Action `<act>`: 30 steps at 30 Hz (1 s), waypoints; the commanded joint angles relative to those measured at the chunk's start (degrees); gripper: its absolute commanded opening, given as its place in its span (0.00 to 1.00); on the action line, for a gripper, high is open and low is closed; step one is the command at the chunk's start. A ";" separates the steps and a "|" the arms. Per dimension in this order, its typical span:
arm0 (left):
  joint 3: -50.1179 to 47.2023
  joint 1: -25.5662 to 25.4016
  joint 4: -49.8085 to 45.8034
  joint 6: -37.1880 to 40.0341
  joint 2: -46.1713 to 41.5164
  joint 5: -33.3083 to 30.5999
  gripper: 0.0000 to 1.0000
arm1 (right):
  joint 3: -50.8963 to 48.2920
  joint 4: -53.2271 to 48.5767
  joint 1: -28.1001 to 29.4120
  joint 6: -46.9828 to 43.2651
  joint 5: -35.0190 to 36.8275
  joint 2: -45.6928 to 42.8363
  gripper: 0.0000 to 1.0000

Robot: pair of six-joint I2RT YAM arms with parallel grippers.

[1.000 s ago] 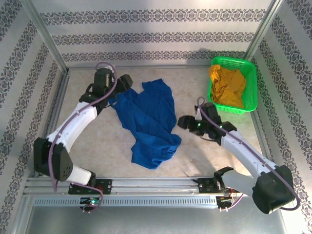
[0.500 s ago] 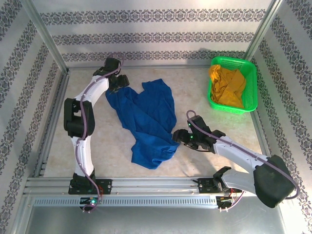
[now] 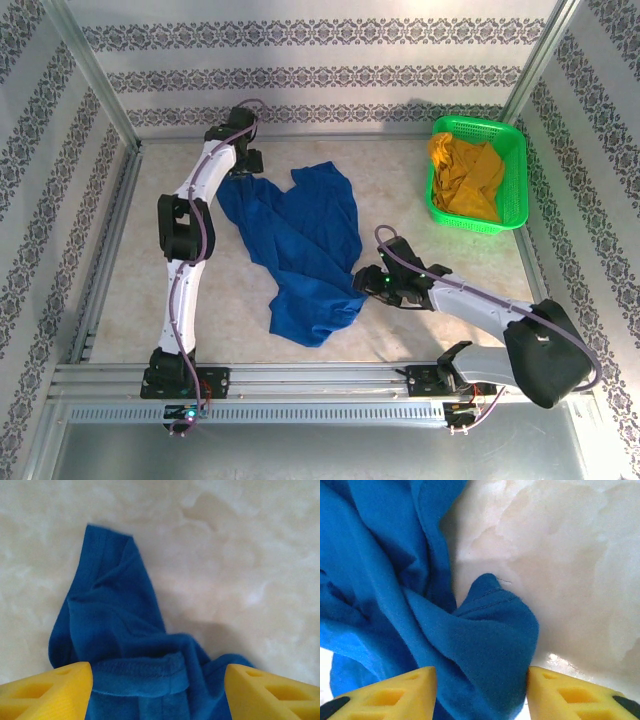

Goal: Fold the inside-out t-shirt

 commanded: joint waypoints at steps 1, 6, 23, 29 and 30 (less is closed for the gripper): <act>0.06 1.02 -4.31 1.80 0.88 -1.84 0.70 | 1.69 1.69 0.71 0.54 -1.31 0.54 0.31; 1.96 2.55 -4.40 -0.43 1.45 0.49 0.00 | 4.04 -0.37 -2.54 0.08 -3.21 -3.37 0.00; -25.40 7.54 19.00 -18.30 -40.04 9.76 0.00 | 41.39 -10.97 -26.45 -8.36 -16.03 0.06 0.00; -62.29 7.13 32.18 -26.33 -62.82 13.78 0.00 | 31.10 -13.08 -26.27 -3.24 -13.00 -13.43 0.00; -67.26 6.94 32.34 -26.99 -65.83 13.97 0.00 | 29.25 -13.65 -26.14 -2.58 -12.16 -15.35 0.00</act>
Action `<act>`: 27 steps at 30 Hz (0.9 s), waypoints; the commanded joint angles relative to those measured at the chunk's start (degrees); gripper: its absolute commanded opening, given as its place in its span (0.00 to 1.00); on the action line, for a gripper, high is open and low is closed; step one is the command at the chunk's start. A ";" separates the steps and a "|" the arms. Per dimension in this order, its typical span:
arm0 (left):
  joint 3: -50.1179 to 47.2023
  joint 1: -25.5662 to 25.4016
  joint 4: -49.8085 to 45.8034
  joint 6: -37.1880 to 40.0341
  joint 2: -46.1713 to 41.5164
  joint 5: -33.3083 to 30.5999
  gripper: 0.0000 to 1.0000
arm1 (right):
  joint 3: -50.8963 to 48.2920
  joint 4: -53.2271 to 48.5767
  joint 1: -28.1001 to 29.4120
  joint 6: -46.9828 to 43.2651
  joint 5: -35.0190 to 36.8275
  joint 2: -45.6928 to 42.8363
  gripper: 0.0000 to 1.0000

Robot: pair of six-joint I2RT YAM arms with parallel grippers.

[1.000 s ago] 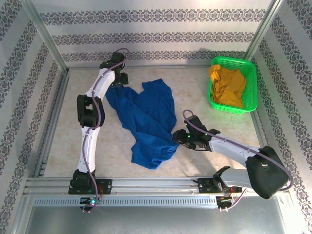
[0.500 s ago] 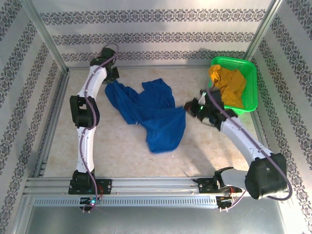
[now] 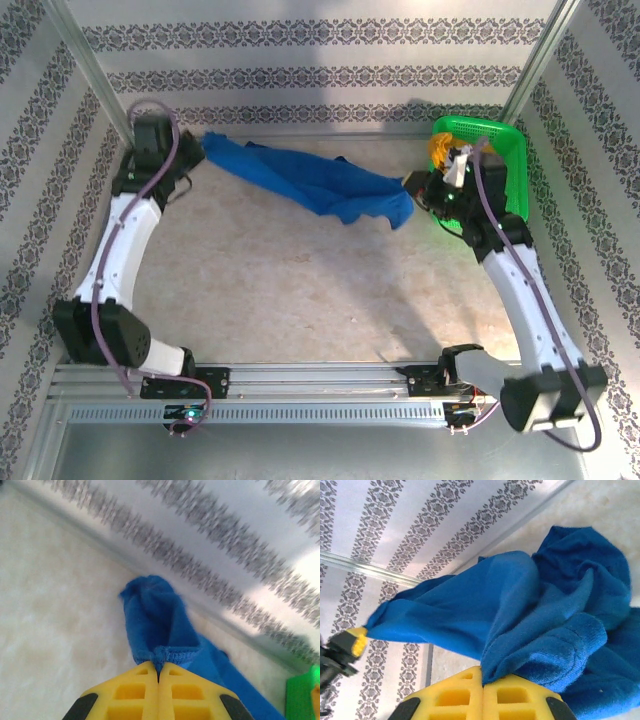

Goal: Fold the inside-out t-shirt

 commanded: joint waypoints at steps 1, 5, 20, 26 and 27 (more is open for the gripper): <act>-15.06 -0.71 4.96 -5.47 -6.40 2.65 0.02 | -5.13 -2.93 0.18 3.20 2.70 -5.96 0.00; -28.30 -0.71 7.16 -8.26 -9.34 3.63 0.06 | -12.12 1.83 -0.20 3.91 6.36 -3.31 0.00; -27.19 -1.22 1.38 1.20 -1.87 2.35 0.52 | -3.82 -2.05 2.17 -7.42 22.71 11.92 0.57; -27.83 -6.16 -5.14 2.57 -3.47 -2.55 0.53 | -8.34 -3.33 15.47 -6.31 22.32 10.20 0.54; -28.35 -7.32 -5.79 2.45 -3.62 -3.85 0.53 | -9.80 -2.88 17.89 -5.25 22.81 10.66 0.56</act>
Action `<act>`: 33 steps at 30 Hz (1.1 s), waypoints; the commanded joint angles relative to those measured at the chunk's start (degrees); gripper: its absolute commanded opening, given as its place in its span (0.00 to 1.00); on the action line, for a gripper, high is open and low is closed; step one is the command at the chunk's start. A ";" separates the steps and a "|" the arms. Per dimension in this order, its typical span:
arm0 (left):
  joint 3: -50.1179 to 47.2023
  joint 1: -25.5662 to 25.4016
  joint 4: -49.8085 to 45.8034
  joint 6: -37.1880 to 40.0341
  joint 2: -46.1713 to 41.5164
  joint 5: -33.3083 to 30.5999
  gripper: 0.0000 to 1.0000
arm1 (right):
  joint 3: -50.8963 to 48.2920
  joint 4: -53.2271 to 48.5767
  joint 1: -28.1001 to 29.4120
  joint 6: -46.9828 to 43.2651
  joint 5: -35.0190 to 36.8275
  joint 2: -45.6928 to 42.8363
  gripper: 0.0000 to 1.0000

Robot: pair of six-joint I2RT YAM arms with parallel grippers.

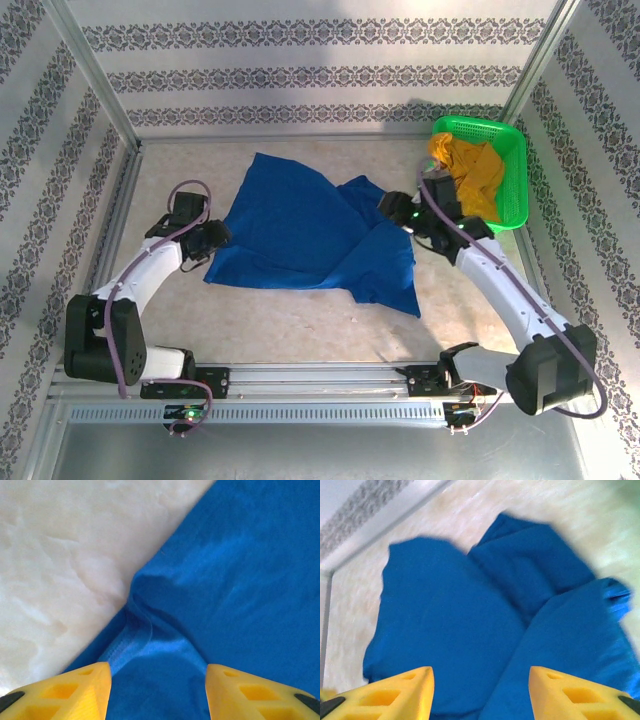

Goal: Fold the inside-out t-shirt

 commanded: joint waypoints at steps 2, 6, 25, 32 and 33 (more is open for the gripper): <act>-1.30 -4.13 -5.76 1.12 -1.25 -6.41 0.54 | -6.77 -1.24 8.14 3.91 2.98 3.23 0.59; -3.08 -4.95 -6.55 0.92 -0.85 -11.08 0.55 | -11.10 -0.58 12.53 8.82 8.67 5.20 0.66; -0.47 -5.06 -3.55 5.11 10.20 -15.24 0.38 | -11.97 7.22 5.69 6.53 5.69 13.39 0.00; -0.07 -4.89 -3.27 4.49 7.84 -16.22 0.27 | -18.43 1.03 -4.76 2.83 6.05 -2.26 0.00; 0.17 -4.81 -3.39 4.51 7.70 -16.39 0.25 | -19.25 0.45 -5.70 2.54 5.78 -3.70 0.00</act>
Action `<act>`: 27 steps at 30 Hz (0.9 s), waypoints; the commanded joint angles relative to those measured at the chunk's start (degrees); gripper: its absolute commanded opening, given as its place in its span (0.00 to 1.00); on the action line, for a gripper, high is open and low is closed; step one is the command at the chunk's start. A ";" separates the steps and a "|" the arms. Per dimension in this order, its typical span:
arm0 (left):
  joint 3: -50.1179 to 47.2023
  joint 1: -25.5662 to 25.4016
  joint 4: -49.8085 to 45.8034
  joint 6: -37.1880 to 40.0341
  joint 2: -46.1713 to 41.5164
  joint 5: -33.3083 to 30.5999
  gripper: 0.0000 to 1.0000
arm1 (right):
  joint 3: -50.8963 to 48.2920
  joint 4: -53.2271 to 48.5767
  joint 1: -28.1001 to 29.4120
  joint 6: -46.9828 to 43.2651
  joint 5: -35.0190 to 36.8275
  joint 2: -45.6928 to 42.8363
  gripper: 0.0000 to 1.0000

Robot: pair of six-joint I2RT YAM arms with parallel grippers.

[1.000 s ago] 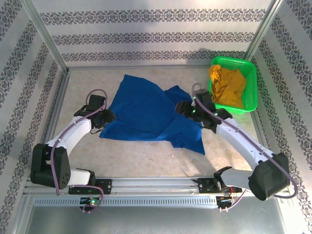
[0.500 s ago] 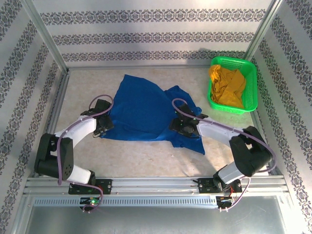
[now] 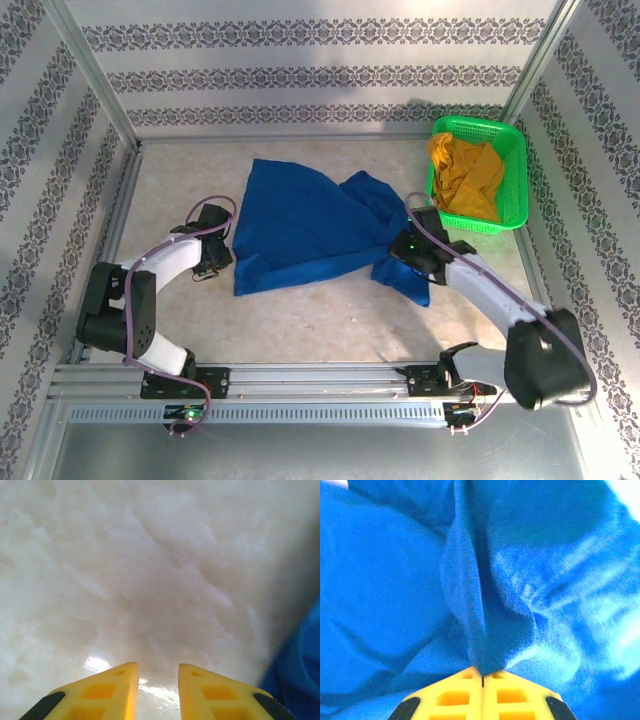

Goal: Fold the inside-out t-shirt

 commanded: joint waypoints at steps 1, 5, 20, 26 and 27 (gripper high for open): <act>2.08 0.04 -0.05 0.09 -1.86 -2.11 0.25 | -3.02 -4.43 -2.85 -2.53 0.50 -3.96 0.00; 2.35 -0.36 -0.06 0.44 -3.46 2.24 0.26 | -4.73 -3.28 -3.47 -1.85 -1.99 -3.87 0.00; -2.39 -23.37 -5.53 -13.33 -4.28 -3.74 0.57 | -4.36 -0.93 -2.93 -0.27 -3.01 -2.37 0.00; -2.24 -23.40 -9.09 -15.78 0.09 -8.62 0.61 | -0.49 -0.30 -5.33 0.12 -4.34 -2.44 0.00; -2.33 -23.21 -9.24 -15.72 0.25 -8.88 0.61 | 0.34 -0.27 -5.92 0.06 -4.47 -2.37 0.00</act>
